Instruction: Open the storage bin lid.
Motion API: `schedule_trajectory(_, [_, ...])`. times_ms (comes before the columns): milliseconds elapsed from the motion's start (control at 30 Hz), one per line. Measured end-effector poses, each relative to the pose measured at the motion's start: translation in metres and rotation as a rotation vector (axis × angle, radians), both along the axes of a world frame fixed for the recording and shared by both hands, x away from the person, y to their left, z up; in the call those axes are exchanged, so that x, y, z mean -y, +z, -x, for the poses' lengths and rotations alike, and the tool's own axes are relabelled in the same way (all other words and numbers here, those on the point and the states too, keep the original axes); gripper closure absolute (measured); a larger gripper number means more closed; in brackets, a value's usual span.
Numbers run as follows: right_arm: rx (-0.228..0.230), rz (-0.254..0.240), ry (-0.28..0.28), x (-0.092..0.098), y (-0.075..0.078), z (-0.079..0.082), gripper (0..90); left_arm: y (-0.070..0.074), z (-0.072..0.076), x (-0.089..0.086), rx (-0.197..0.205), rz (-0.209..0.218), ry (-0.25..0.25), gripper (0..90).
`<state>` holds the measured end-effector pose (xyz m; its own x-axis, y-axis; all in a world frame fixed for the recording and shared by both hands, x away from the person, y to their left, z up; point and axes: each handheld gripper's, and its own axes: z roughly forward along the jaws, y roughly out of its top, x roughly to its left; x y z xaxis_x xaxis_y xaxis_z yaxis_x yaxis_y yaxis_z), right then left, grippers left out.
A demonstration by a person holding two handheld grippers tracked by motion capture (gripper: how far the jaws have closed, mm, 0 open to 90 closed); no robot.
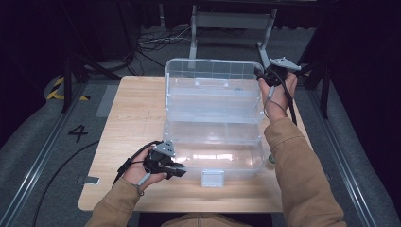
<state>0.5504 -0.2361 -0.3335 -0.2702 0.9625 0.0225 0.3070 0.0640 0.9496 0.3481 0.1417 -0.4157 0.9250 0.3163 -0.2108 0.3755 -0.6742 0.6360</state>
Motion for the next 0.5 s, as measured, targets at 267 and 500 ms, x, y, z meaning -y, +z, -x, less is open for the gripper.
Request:
schedule_trajectory(267, [-0.012, 0.0, 0.016, 0.002, -0.007, -0.009, 80.9, 0.0, 0.0, 0.0, -0.002, -0.001, 0.0, 75.6])
schedule_trajectory(500, [-0.031, -0.003, 0.029, 0.004, -0.011, -0.016, 80.8, 0.0, 0.0, -0.001, -0.003, 0.001, -0.001, 75.6])
